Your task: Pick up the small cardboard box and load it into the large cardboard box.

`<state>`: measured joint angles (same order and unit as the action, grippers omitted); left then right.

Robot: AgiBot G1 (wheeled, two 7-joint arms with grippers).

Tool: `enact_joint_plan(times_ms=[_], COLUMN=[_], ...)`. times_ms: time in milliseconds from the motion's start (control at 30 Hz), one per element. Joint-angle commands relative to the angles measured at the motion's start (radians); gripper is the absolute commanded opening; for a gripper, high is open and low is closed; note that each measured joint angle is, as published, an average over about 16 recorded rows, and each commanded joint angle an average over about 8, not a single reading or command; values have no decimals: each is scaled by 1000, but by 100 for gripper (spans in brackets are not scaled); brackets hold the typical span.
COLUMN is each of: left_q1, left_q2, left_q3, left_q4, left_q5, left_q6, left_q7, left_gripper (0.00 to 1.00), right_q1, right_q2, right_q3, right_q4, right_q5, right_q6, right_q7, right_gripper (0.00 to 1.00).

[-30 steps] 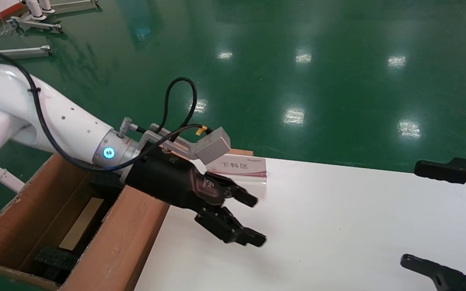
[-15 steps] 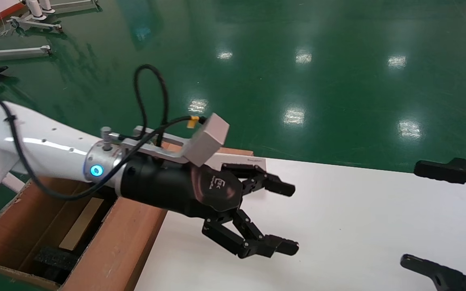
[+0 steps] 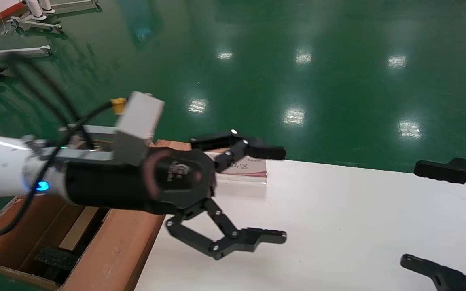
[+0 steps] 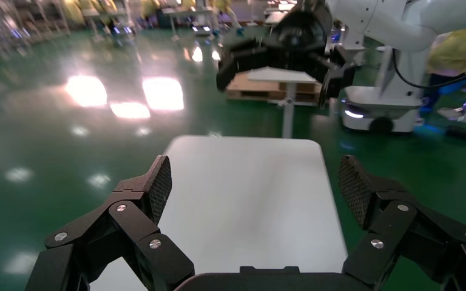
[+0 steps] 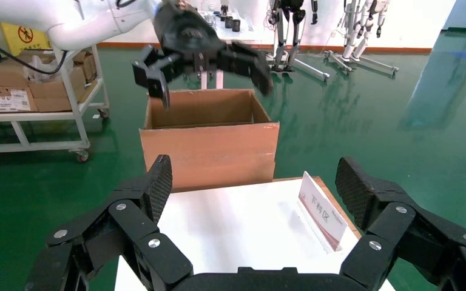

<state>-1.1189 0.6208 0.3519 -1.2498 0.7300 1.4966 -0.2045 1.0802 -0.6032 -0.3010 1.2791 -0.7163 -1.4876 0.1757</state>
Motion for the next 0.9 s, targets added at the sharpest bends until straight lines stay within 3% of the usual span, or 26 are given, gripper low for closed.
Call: enact_joint_plan(times_ms=[33,167,433,900], left_q1=[44,80,72,51], left_q2=[-9,-16,-15,-11], left_q3=[-72,-133,-118,-83], left_q4=[-33,-59,-54,-39], left_q5=[0,1,1,1], left_q6=[0,0,0,-1], left_q7=[15,24,22,18], left_gripper=[100,100,100,100], right_q1=[0,0,0,0], right_q2=[0,0,0,0], right_q3=[0,0,0,0], right_q4=[0,0,0,0], right_q5=[0,0,0,0], right_q6=[0,0,0,0], right_q7=[0,0,0,0], right_gripper=[100,100,0,0])
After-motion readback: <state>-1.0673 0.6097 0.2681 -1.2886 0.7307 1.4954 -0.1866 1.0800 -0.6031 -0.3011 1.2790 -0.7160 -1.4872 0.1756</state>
